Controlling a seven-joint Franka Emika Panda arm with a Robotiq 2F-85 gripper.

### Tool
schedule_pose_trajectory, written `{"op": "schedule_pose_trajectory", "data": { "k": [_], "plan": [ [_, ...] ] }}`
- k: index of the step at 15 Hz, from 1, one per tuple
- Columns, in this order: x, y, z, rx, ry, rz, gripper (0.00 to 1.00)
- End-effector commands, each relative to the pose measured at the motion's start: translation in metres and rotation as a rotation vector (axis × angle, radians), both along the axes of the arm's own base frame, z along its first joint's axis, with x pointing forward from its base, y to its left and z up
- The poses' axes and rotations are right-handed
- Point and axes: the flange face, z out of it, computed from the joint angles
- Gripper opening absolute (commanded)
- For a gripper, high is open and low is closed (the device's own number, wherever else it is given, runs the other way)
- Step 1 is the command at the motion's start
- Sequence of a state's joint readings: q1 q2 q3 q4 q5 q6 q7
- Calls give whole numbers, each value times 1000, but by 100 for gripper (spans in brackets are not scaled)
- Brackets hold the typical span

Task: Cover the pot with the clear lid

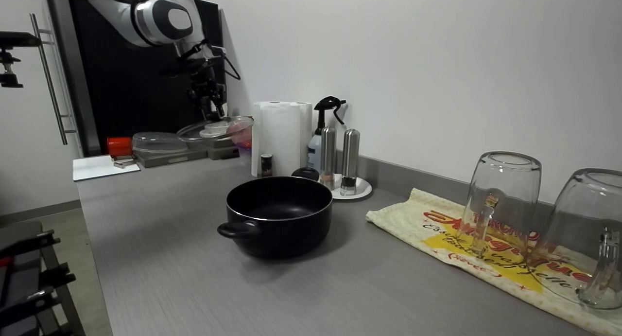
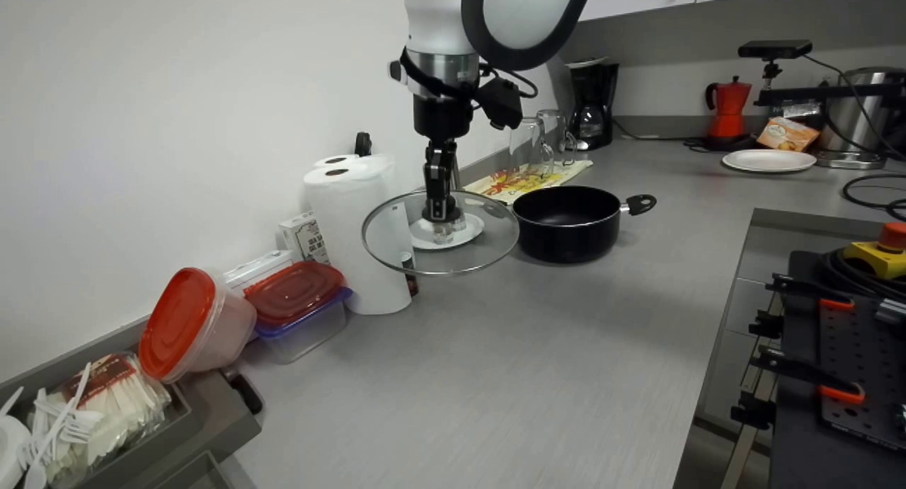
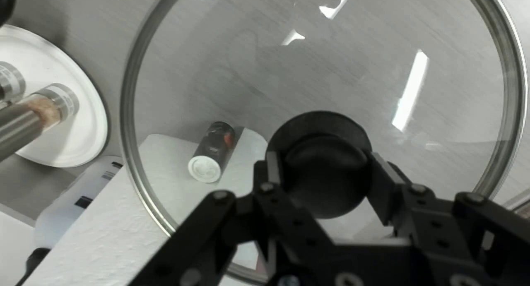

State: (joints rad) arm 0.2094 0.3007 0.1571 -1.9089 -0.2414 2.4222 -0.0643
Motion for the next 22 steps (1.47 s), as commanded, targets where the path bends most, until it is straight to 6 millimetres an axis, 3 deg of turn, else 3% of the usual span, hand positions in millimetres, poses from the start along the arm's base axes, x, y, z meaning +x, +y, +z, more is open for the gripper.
{"op": "schedule_pose_trajectory", "data": {
  "k": [1,7,14,17,22],
  "plan": [
    [16,-24,42,-14,-17,-50,26],
    [31,-90,87,-33,-60,-172,26],
    [29,-182,136,-64,-129,-334,26],
    [25,-220,147,-80,-150,-409,26],
    [8,-278,144,-125,-146,-527,26]
  ]
}}
